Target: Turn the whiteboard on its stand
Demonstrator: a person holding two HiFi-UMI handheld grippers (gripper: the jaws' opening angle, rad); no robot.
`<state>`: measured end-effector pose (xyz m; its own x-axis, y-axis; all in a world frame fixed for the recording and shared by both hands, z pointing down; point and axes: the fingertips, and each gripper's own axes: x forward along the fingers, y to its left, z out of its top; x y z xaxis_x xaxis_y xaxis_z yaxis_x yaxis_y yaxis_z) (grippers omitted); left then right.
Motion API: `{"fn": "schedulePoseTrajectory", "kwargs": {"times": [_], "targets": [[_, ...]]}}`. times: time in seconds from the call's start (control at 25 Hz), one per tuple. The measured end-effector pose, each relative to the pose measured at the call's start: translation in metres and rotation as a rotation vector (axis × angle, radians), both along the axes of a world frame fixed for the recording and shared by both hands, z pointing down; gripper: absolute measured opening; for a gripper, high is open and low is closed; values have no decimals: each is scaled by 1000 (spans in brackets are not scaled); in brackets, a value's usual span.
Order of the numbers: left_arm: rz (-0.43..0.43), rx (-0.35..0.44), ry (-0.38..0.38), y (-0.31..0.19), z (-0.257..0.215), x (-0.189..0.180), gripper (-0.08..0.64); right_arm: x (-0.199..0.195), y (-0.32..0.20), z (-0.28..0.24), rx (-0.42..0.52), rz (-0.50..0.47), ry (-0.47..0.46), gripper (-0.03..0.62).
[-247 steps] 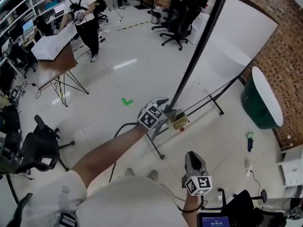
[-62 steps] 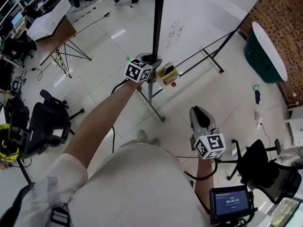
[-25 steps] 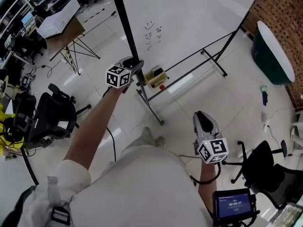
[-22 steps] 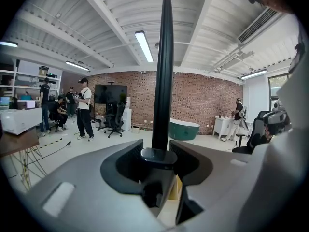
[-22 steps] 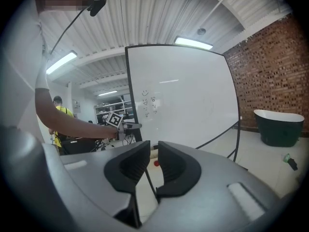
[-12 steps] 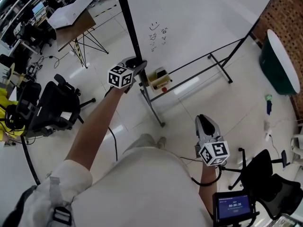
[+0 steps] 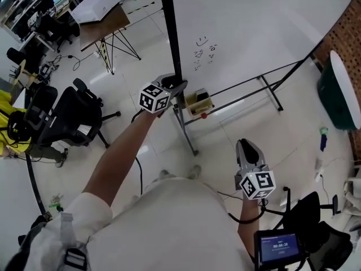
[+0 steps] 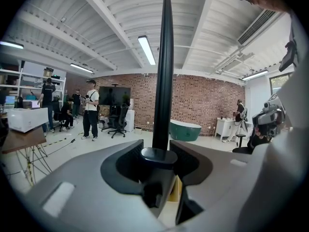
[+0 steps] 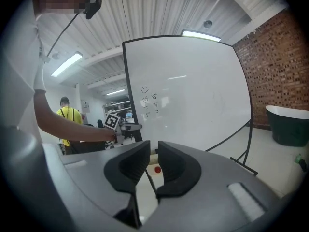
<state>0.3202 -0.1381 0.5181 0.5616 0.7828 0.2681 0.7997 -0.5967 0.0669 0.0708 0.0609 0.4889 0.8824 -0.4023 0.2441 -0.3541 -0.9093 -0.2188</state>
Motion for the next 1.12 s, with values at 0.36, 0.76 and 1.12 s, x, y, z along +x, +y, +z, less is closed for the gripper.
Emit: {"fn": "schedulePoseTrajectory", "kwargs": {"times": [0.36, 0.76, 1.12], "targets": [[-2, 0, -5, -15, -7, -17, 186, 15, -38, -5, 6, -71, -24, 55], [-9, -1, -5, -50, -3, -39, 186, 9, -83, -2, -4, -107, -33, 55], [-13, 8, -5, -77, -4, -52, 186, 7, -117, -8, -16, -117, -21, 55]]}}
